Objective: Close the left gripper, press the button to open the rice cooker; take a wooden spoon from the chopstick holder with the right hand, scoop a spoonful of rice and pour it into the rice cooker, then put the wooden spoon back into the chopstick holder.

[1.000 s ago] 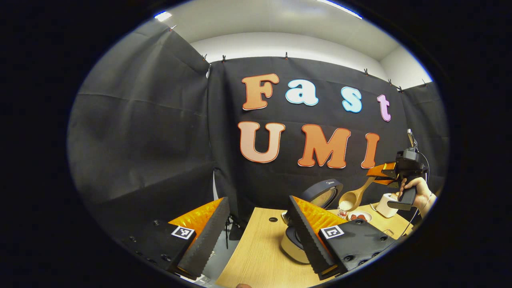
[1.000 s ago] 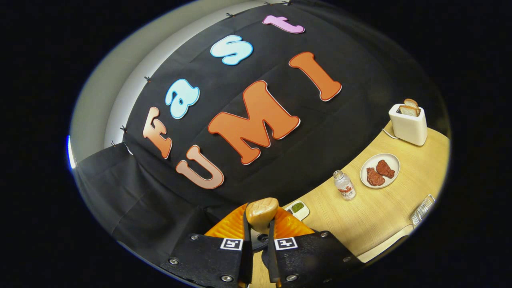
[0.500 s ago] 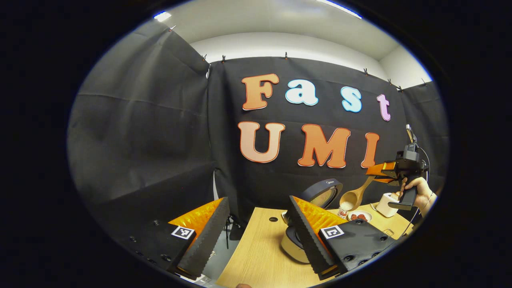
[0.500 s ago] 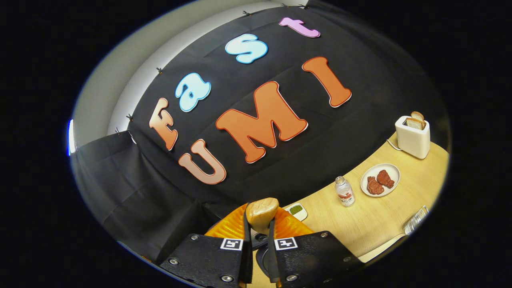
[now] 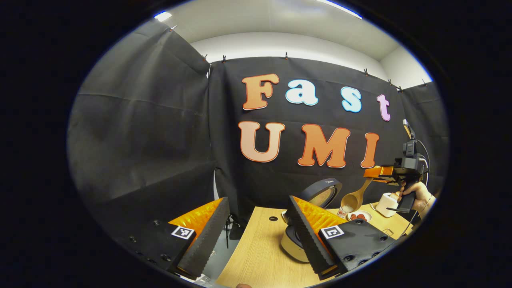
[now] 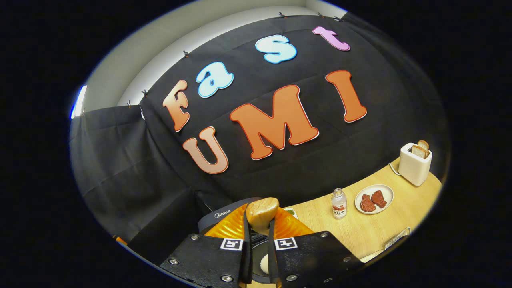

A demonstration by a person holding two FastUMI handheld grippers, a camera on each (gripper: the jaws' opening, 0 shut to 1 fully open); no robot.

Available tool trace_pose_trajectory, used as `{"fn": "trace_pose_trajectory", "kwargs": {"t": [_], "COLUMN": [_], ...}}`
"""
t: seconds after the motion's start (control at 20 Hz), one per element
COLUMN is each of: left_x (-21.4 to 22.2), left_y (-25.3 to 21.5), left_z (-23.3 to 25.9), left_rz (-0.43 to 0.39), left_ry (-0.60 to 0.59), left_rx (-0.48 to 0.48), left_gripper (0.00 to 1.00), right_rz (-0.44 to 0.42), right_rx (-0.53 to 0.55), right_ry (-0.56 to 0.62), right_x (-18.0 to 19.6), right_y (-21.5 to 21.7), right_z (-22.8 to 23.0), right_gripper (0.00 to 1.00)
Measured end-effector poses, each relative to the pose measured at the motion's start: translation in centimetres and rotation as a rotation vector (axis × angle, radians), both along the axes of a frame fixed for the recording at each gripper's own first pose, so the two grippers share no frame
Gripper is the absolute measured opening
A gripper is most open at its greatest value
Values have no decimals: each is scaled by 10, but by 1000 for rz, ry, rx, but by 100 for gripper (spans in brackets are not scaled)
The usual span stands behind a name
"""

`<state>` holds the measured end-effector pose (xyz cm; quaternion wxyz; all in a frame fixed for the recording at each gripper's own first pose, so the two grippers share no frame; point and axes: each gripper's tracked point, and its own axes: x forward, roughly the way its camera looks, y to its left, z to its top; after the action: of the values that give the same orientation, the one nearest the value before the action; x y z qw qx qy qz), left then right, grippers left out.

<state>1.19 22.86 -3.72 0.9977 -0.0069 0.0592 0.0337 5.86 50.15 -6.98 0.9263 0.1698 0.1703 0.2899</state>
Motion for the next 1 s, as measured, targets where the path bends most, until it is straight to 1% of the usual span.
{"fn": "trace_pose_trajectory", "kwargs": {"t": [0.3, 0.55, 0.75, 0.9, 1.0], "left_x": [-4, -8, -10, -11, -14], "left_y": [-1, -1, -1, -1, 1], "left_z": [-1, 0, -3, -3, -5], "left_rz": [1, 5, 9, 11, 14], "left_ry": [4, 5, 11, 13, 15], "left_rx": [4, 9, 16, 15, 11], "left_gripper": [100, 100, 100, 100, 100], "right_rz": [65, 125, 149, 169, 166], "right_rx": [-104, -161, -243, -220, -199], "right_ry": [-115, -190, -272, -257, -236], "right_x": [-13, -26, -35, -41, -38], "right_y": [15, 28, 32, 36, 33], "right_z": [4, 6, 4, 1, 0], "right_gripper": [14, 14, 14, 14, 14]}}
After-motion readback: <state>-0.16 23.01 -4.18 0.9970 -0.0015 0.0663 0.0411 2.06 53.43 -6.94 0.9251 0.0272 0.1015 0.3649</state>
